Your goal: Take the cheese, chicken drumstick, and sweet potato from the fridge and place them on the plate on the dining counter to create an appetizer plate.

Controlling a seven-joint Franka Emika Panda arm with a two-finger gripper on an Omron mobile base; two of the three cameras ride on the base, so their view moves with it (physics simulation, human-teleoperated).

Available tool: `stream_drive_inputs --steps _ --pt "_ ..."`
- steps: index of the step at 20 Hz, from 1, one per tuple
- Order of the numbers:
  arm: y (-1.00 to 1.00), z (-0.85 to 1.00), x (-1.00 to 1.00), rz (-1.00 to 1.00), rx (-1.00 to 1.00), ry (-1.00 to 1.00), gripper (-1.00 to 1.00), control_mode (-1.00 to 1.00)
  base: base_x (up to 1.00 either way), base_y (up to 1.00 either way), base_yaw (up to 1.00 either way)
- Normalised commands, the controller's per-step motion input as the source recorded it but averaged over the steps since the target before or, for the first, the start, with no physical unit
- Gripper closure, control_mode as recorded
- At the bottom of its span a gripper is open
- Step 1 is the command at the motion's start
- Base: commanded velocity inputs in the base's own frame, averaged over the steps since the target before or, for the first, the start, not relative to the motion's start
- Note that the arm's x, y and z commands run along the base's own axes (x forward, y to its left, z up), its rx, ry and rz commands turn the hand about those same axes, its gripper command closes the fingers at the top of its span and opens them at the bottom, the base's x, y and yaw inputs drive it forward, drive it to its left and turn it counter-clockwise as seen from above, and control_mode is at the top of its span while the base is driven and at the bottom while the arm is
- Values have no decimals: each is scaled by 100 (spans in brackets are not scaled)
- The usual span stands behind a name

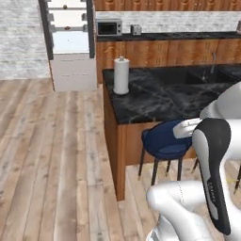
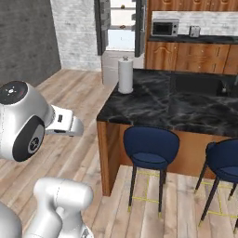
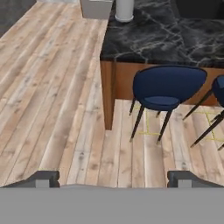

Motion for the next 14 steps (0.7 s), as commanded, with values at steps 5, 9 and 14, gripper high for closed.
stream_drive_inputs --steps 5,9,14 --pt "0 0 0 0 0 0 -100 100 0 100 -5" --pt "0 0 0 0 0 0 -100 100 0 100 -1" --pt "0 0 0 0 0 0 -100 100 25 94 -1"
